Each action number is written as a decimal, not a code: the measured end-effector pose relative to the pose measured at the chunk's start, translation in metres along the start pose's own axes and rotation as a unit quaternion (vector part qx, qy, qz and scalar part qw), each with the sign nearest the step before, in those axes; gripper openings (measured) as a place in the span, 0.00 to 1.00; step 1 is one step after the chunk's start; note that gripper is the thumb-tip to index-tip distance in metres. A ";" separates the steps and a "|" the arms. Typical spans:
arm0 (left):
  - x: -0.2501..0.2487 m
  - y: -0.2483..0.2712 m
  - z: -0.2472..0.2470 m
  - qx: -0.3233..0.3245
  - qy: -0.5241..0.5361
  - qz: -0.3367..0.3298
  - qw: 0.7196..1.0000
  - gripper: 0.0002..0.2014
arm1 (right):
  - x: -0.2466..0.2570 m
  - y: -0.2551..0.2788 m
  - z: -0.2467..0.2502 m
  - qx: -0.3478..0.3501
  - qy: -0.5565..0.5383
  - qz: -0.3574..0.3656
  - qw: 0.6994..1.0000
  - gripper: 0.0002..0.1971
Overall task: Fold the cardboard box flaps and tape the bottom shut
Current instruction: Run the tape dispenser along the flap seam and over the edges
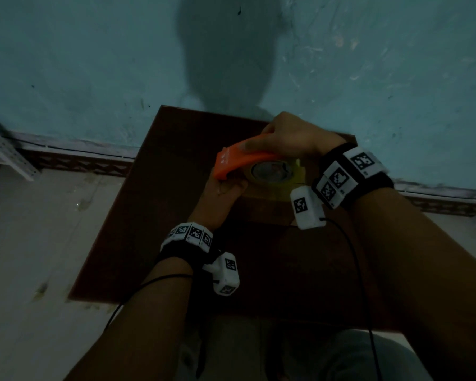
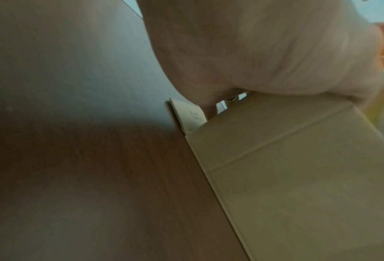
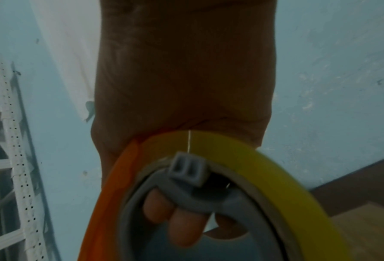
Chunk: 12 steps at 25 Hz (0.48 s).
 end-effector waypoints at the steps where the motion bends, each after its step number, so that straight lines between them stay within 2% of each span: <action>1: -0.001 0.000 0.000 0.001 -0.004 0.002 1.000 0.32 | 0.000 0.000 0.001 0.003 0.004 0.004 1.000 0.37; 3: -0.003 -0.003 -0.001 0.005 -0.022 -0.010 1.000 0.40 | -0.007 0.001 0.006 0.007 0.014 0.006 1.000 0.34; 5: -0.004 -0.006 -0.002 0.000 -0.054 -0.028 0.998 0.44 | -0.021 0.005 0.018 0.010 0.019 -0.002 1.000 0.34; 12: -0.015 0.005 -0.002 -0.002 -0.099 -0.036 0.994 0.41 | -0.076 0.035 0.053 -0.023 -0.008 -0.018 1.000 0.33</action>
Point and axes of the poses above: each hand's wrist, its own y-axis away from the middle knuckle, its own z-axis out of the back of the hand, x = y × z, the point moved 5 cm from there along -y, towards the middle knuckle, and after that the axes turned 11 degrees about -x, right-handed, at the moved point
